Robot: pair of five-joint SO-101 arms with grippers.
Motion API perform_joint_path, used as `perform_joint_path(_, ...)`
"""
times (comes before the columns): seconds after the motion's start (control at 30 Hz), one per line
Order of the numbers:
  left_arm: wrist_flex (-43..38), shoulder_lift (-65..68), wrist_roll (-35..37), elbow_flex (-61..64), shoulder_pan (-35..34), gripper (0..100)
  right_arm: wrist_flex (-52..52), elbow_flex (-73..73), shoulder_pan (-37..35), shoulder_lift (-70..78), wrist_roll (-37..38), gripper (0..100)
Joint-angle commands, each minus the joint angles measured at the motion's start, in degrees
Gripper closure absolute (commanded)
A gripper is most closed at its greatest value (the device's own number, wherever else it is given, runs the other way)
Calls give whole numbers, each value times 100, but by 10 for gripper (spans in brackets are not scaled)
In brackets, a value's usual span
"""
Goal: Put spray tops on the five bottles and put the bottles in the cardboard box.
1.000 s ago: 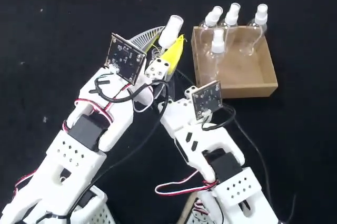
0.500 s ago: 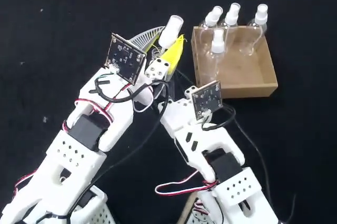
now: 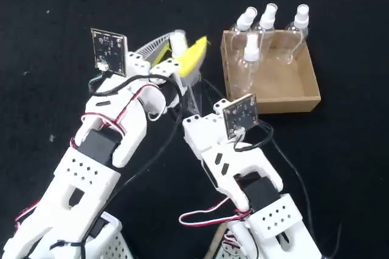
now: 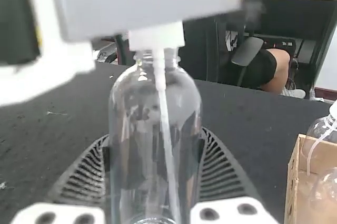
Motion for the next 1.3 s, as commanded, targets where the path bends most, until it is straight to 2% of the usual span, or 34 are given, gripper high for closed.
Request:
perform_joint_path(0.0, -141, -149, 193, -48, -84, 680, -167, -66, -9, -136, 18, 987)
perform_joint_path(0.17, -141, -835, 273, -31, -48, 609, -167, -66, -9, -136, 18, 987)
perform_joint_path(0.33, -79, -1415, 264, -207, -338, 634, -167, -57, -9, -136, 18, 987)
perform_joint_path(0.5, 659, -1723, 264, -664, -778, 658, -149, -57, 26, -136, 18, 987)
perform_joint_path(0.57, 1002, -1890, 264, -690, -1086, 657, -132, -92, 255, -242, 18, 987)
perform_joint_path(0.67, 1486, -2259, 264, -400, -1692, 657, -9, -84, 870, -769, 9, 987)
perform_joint_path(0.77, 1574, -2655, 255, 347, -2308, 657, 316, -110, 1644, -1446, 9, 987)
perform_joint_path(0.93, 1565, -3420, 255, 1903, -2545, 657, 668, -444, 3209, -1877, 18, 985)
perform_joint_path(1.07, 1521, -4149, 264, 2870, -2527, 657, 1415, -1569, 4466, -1209, 290, 984)
perform_joint_path(1.17, 976, -4695, 264, 3767, -2527, 657, 1705, -2607, 5116, -119, 818, 984)
perform_joint_path(1.27, 325, -5284, 264, 4831, -2527, 657, 1846, -3468, 5714, 1218, 985, 986)
